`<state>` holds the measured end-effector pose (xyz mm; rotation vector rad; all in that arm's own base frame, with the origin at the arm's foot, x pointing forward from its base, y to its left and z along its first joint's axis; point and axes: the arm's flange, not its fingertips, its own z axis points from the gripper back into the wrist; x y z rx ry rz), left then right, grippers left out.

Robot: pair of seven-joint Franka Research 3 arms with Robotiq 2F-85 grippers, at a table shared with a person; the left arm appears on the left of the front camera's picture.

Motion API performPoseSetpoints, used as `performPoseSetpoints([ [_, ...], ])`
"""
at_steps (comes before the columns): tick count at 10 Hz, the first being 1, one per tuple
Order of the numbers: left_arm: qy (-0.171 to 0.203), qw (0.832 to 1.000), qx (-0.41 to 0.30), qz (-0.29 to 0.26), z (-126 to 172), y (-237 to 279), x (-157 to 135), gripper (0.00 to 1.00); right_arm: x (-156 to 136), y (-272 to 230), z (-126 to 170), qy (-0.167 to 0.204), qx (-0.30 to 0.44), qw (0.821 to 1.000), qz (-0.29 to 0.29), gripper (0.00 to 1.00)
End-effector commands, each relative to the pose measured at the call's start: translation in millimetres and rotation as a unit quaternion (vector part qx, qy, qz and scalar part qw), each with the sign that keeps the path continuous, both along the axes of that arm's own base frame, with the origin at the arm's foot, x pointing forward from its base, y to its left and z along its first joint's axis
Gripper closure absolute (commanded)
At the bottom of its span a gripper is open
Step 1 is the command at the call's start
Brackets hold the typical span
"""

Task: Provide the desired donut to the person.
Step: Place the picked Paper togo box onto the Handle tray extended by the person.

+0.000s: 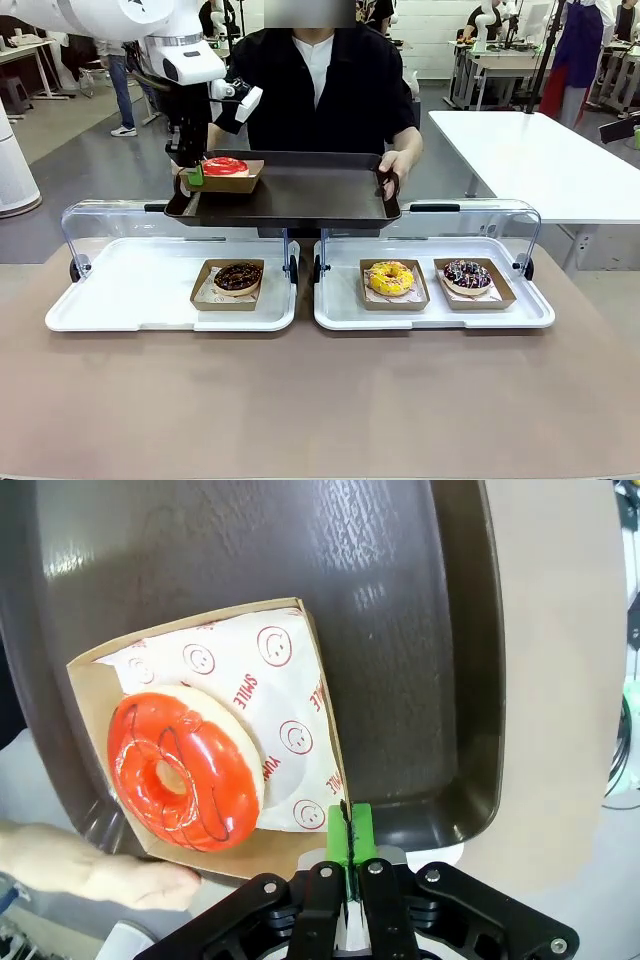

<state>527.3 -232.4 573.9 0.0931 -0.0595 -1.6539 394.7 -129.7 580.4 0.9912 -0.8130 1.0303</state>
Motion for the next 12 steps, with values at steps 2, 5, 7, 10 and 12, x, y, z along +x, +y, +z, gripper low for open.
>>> performPoseSetpoints([
  [2, 0.036, 0.999, -0.033, -0.002, -5.9, 5.2, 10.6, 0.99, 0.5, 1.3, 1.3, -0.004, 0.006, 1.0, 0.001, 0.0],
  [5, 0.052, 0.998, -0.032, 0.0, -11.5, 5.5, 17.9, 0.99, 0.5, 1.3, 1.3, -0.004, 0.006, 1.0, 0.001, 0.0],
  [7, 0.048, 0.998, -0.033, 0.002, -11.3, 6.1, 21.4, 0.99, 0.5, 1.3, 1.3, -0.004, 0.006, 1.0, 0.001, 0.0],
  [10, 0.046, 0.998, -0.042, -0.005, -7.3, 7.2, 21.6, 0.4, 0.5, 1.3, 1.3, -0.004, 0.006, 1.0, 0.001, 0.0],
  [12, 0.046, 0.998, -0.045, -0.006, -2.7, 9.2, 21.1, 0.38, 0.5, 1.3, 1.3, -0.004, 0.006, 1.0, 0.001, 0.0],
])
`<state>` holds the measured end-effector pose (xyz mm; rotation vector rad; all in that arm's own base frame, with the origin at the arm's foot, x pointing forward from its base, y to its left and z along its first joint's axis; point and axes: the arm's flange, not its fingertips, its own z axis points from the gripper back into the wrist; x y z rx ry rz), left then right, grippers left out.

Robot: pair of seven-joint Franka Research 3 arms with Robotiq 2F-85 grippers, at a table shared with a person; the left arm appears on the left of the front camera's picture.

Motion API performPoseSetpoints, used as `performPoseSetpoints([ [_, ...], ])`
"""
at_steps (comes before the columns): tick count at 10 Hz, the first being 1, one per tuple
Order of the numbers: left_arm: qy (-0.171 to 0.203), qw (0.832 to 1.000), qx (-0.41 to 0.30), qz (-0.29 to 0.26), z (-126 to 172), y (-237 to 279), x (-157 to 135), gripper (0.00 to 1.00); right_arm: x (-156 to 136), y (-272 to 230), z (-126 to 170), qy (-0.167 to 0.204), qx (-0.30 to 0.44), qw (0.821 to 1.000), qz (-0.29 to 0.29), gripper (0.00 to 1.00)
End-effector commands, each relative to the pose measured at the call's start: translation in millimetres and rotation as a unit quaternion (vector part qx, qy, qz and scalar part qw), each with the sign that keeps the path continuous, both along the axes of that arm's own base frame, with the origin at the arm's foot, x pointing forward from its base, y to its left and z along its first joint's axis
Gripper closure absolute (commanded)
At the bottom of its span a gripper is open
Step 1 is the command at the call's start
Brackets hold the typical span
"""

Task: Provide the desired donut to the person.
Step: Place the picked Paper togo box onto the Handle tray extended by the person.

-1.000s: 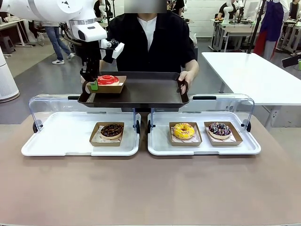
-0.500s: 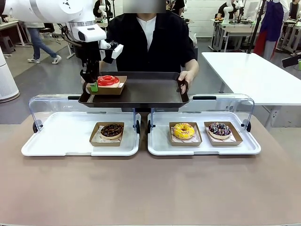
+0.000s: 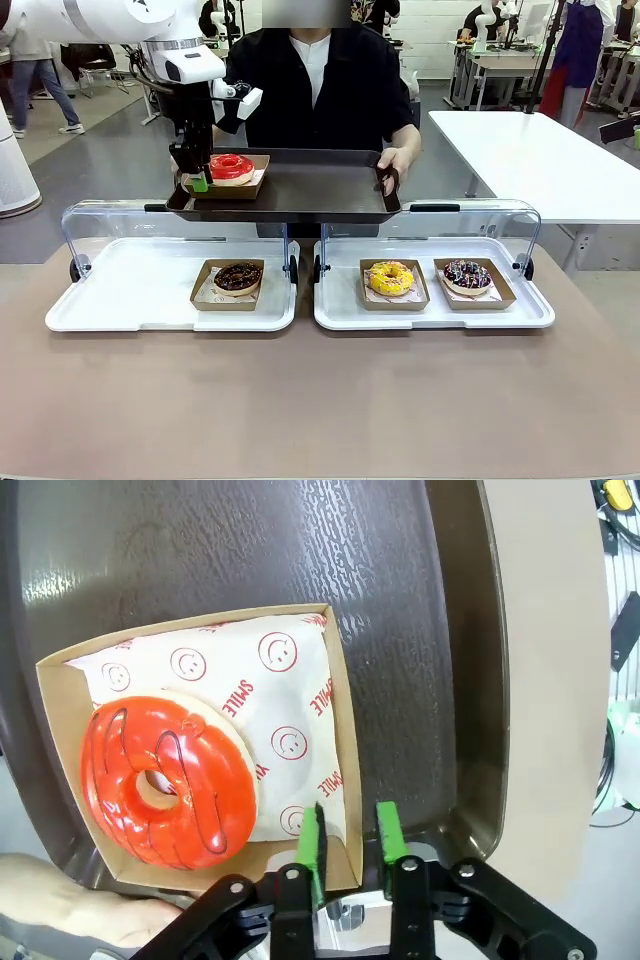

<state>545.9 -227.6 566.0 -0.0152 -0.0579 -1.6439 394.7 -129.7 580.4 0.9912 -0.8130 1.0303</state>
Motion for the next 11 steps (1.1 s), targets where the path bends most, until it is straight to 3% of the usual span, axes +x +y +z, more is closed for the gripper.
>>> performPoseSetpoints([
  [1, 0.011, 1.0, -0.013, -0.012, 8.4, 4.6, 2.1, 0.0, 0.5, 1.3, 1.3, -0.004, 0.006, 1.0, 0.001, 0.0],
  [3, 0.023, 0.999, -0.009, -0.023, 29.1, 4.2, -1.8, 0.0, 0.5, 1.3, 1.3, -0.004, 0.006, 1.0, 0.001, 0.0],
  [4, 0.023, 0.999, -0.003, -0.031, 43.6, 5.1, -4.3, 0.4, 0.5, 1.3, 1.3, -0.004, 0.006, 1.0, 0.001, 0.0],
  [8, 0.007, 0.999, -0.009, -0.034, 80.9, 11.8, -13.4, 0.0, 0.5, 1.3, 1.3, -0.004, 0.006, 1.0, 0.001, 0.0],
  [11, 0.01, 1.0, 0.004, -0.029, 82.6, 14.8, -19.7, 0.0, 0.5, 1.3, 1.3, -0.004, 0.006, 1.0, 0.001, 0.0],
])
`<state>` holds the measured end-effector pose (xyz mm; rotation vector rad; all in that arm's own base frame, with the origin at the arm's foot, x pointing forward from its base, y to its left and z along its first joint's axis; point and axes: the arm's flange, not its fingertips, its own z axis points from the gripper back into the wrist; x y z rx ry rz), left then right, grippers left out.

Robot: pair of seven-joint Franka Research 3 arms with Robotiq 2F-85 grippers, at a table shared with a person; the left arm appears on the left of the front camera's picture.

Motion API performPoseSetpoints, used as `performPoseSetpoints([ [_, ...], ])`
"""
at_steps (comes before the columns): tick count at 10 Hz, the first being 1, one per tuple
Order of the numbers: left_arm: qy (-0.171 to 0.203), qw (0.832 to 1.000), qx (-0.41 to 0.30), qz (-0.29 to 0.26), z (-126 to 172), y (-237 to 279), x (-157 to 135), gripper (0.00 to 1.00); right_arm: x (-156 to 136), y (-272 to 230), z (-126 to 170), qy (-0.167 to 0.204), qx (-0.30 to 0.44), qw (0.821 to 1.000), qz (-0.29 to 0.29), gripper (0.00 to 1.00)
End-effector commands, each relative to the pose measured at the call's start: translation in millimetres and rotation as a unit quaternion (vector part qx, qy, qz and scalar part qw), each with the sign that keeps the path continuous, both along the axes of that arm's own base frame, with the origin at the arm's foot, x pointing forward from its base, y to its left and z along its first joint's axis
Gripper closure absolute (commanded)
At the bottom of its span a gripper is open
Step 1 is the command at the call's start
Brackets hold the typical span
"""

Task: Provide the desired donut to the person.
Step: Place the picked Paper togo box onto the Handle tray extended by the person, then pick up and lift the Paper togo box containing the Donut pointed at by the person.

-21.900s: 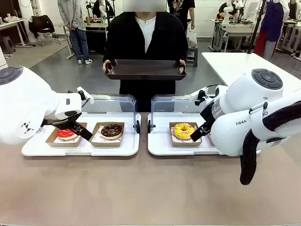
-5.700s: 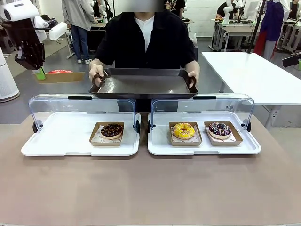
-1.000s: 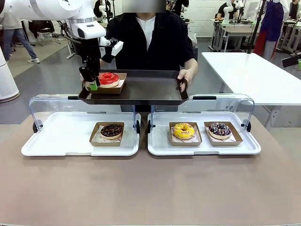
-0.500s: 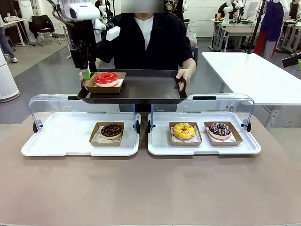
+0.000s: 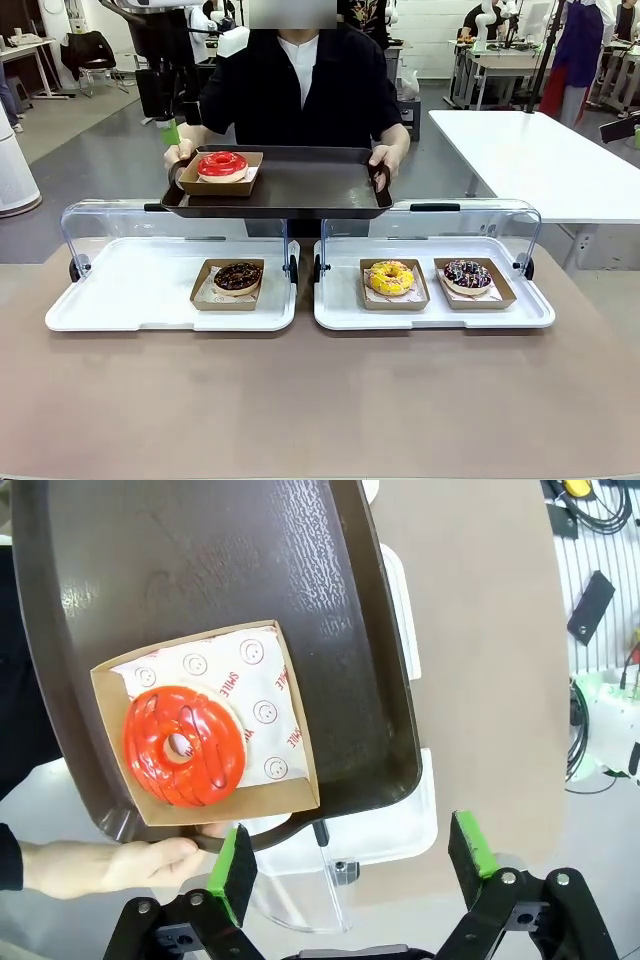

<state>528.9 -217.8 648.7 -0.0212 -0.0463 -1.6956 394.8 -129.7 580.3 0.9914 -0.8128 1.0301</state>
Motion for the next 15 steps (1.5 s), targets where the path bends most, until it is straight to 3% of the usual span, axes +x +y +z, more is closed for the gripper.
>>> performPoseSetpoints([
  [1, -0.003, 1.0, -0.002, 0.0, 0.7, -0.8, 0.4, 0.0, 0.4, 1.3, 1.4, -0.004, 0.006, 1.0, 0.001, 0.0],
  [10, 0.001, 1.0, 0.0, -0.001, -0.7, -0.8, 0.1, 0.0, 0.4, 1.3, 1.4, -0.004, 0.006, 1.0, 0.001, 0.0],
  [11, -0.03, 0.999, -0.041, 0.016, 16.1, 31.8, 2.5, 0.0, 0.4, 1.3, 1.4, -0.004, 0.006, 1.0, 0.001, 0.0],
  [12, -0.05, 0.992, -0.108, 0.05, 36.1, 76.6, 6.6, 0.0, 0.4, 1.3, 1.4, -0.004, 0.006, 1.0, 0.001, 0.0],
  [13, -0.052, 0.969, -0.221, 0.099, 48.7, 120.3, -17.1, 0.0, 0.4, 1.3, 1.4, -0.004, 0.006, 1.0, 0.001, 0.0],
  [15, -0.06, 0.924, -0.344, 0.153, 54.8, 204.2, -40.4, 0.0, 0.4, 1.3, 1.4, -0.004, 0.006, 1.0, 0.001, 0.0],
])
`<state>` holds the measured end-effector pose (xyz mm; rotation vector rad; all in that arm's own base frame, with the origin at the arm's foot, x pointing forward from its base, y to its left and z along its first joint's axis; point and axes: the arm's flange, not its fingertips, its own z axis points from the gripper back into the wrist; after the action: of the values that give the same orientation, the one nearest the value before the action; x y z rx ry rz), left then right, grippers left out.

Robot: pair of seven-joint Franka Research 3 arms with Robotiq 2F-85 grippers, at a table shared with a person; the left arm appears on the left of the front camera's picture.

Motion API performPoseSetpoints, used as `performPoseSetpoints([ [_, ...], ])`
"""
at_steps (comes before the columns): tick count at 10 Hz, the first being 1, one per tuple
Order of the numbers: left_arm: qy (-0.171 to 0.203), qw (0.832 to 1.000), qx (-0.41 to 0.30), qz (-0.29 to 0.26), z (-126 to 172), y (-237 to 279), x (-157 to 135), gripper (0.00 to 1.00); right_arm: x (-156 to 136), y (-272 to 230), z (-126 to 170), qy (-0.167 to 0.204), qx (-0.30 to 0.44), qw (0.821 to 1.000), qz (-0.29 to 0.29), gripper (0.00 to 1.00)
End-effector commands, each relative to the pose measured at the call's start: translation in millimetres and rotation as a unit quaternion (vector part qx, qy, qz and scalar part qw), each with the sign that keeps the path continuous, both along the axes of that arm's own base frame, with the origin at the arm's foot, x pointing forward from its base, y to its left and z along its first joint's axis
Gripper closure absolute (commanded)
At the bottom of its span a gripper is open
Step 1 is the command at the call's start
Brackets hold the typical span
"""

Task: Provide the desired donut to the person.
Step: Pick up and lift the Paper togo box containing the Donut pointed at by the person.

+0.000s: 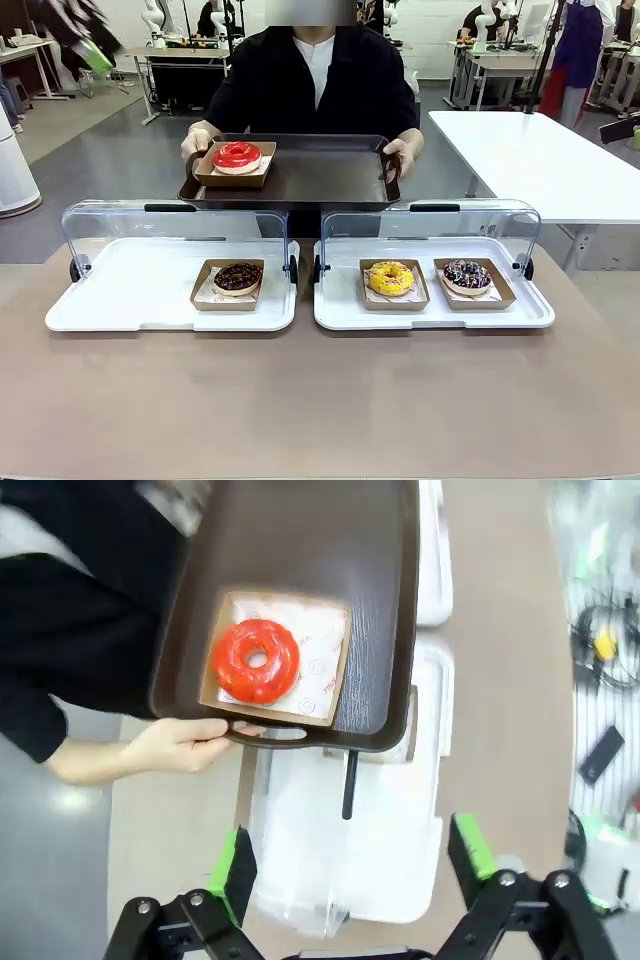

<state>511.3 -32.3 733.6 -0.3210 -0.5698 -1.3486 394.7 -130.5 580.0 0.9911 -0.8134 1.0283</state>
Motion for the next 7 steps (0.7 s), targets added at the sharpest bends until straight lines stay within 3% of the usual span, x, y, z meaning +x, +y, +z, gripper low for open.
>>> performPoseSetpoints([
  [1, -0.013, 0.992, -0.122, 0.016, -45.9, 50.5, -41.2, 0.0, 0.4, 2.1, 1.7, -0.004, 0.006, 1.0, 0.002, 0.0],
  [2, -0.005, 0.987, -0.164, 0.0, -69.4, 73.1, -45.8, 0.0, 0.4, 2.1, 1.7, -0.004, 0.006, 1.0, 0.002, 0.0],
  [3, -0.016, 0.978, -0.205, -0.023, -97.5, 87.2, -66.1, 0.0, 0.4, 2.1, 1.7, -0.004, 0.006, 1.0, 0.002, 0.0],
  [5, -0.027, 0.967, -0.249, -0.05, -149.5, 115.9, -73.4, 0.0, 0.4, 2.1, 1.7, -0.004, 0.006, 1.0, 0.002, 0.0],
  [7, -0.048, 0.961, -0.261, -0.08, -173.3, 137.7, -65.4, 0.0, 0.4, 2.1, 1.7, -0.004, 0.006, 1.0, 0.002, 0.0],
])
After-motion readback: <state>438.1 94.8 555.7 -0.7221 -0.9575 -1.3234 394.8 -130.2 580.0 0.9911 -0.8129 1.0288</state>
